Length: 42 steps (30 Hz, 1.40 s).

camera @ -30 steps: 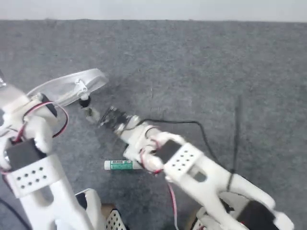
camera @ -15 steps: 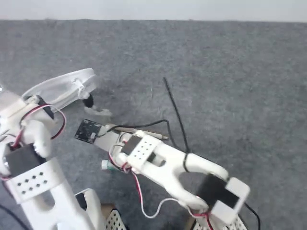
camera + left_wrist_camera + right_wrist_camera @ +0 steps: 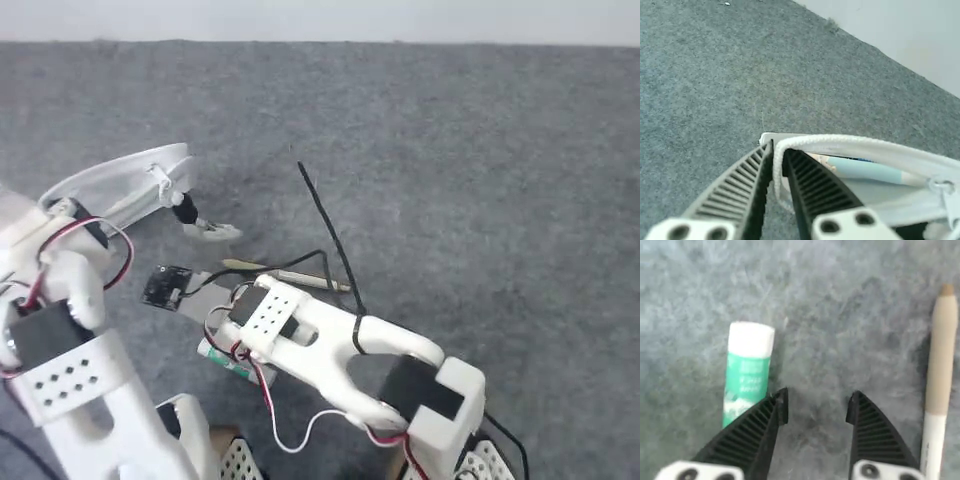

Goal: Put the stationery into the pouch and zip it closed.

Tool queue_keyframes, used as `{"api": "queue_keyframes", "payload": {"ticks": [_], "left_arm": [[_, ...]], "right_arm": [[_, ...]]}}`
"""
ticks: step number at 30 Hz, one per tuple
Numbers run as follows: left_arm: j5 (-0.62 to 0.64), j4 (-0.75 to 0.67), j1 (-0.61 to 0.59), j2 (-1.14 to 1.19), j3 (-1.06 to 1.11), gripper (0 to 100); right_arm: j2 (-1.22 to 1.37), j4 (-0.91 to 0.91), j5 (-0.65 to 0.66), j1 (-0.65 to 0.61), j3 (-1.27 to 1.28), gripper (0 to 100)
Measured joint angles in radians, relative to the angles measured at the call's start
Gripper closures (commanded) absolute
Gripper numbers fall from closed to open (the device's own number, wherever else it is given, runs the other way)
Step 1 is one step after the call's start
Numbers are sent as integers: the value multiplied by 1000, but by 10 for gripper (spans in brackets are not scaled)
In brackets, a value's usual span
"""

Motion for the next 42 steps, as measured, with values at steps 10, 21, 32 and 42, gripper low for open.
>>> {"api": "queue_keyframes", "payload": {"ticks": [10,21,32,42], "left_arm": [[0,0,0,0,0,989],[0,0,0,0,0,989],[0,0,0,0,0,989],[0,0,0,0,0,989]], "right_arm": [[-166,48,-133,-58,38,803],[-6,-160,-161,-130,77,815],[3,-37,-135,-61,26,993],[-43,132,-112,41,18,992]]}}
